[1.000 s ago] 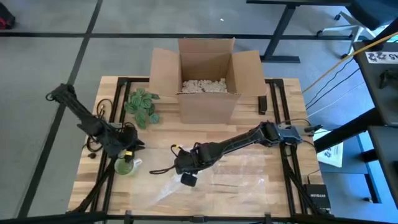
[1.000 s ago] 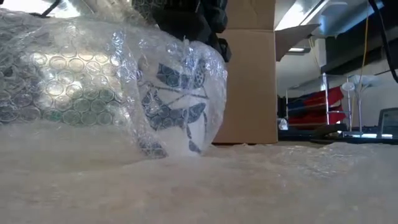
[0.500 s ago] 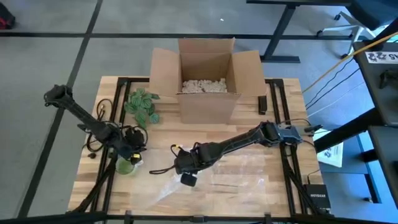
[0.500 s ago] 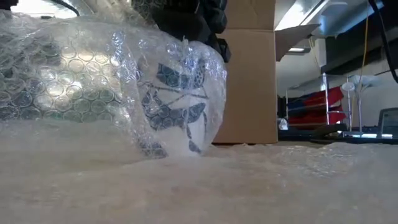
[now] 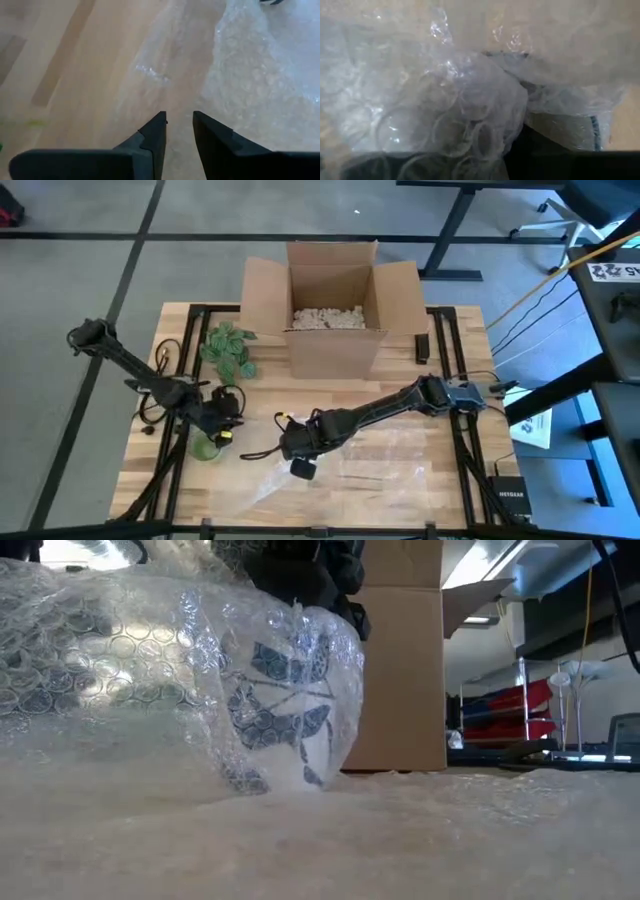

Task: Wrap mug
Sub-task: Wrap the blue mug in bubble wrap

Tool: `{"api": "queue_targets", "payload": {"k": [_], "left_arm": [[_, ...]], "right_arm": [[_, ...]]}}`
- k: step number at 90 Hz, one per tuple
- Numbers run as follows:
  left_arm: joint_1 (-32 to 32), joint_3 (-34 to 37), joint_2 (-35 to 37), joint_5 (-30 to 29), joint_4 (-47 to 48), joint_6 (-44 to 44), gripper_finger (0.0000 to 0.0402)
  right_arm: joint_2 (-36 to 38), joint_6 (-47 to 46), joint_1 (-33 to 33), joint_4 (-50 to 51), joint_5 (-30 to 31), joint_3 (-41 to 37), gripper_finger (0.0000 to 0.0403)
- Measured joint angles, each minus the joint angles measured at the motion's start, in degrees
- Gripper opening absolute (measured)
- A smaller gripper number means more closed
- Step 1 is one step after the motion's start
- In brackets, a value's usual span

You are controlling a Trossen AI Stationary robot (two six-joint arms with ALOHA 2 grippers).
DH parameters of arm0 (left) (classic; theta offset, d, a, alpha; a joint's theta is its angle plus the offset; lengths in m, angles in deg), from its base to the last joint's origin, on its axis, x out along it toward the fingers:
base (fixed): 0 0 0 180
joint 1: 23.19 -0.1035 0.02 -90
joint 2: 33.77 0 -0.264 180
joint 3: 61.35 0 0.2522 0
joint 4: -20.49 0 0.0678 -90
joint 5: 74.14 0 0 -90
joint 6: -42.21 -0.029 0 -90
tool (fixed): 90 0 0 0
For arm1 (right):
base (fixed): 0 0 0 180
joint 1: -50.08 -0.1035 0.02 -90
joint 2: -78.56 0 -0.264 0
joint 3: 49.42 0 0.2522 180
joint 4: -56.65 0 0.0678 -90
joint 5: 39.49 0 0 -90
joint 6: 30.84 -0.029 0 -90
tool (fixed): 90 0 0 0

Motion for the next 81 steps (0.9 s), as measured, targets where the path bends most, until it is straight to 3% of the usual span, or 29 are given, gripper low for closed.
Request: {"api": "queue_targets", "payload": {"k": [12,30,81], "left_arm": [[0.0,0.0,0.0,1.8,-1.7,-1.9,0.0069],[0.0,0.0,0.0,3.6,-5.3,-4.9,0.0006],[0.0,0.0,1.6,7.3,-30.1,-15.2,0.0000]], "right_arm": [[0.0,0.0,0.0,0.0,0.0,0.0,0.0035],[0.0,0.0,0.0,0.0,0.0,0.0,0.0035],[0.0,0.0,0.0,-0.2,2.4,0.0,0.0035]]}}
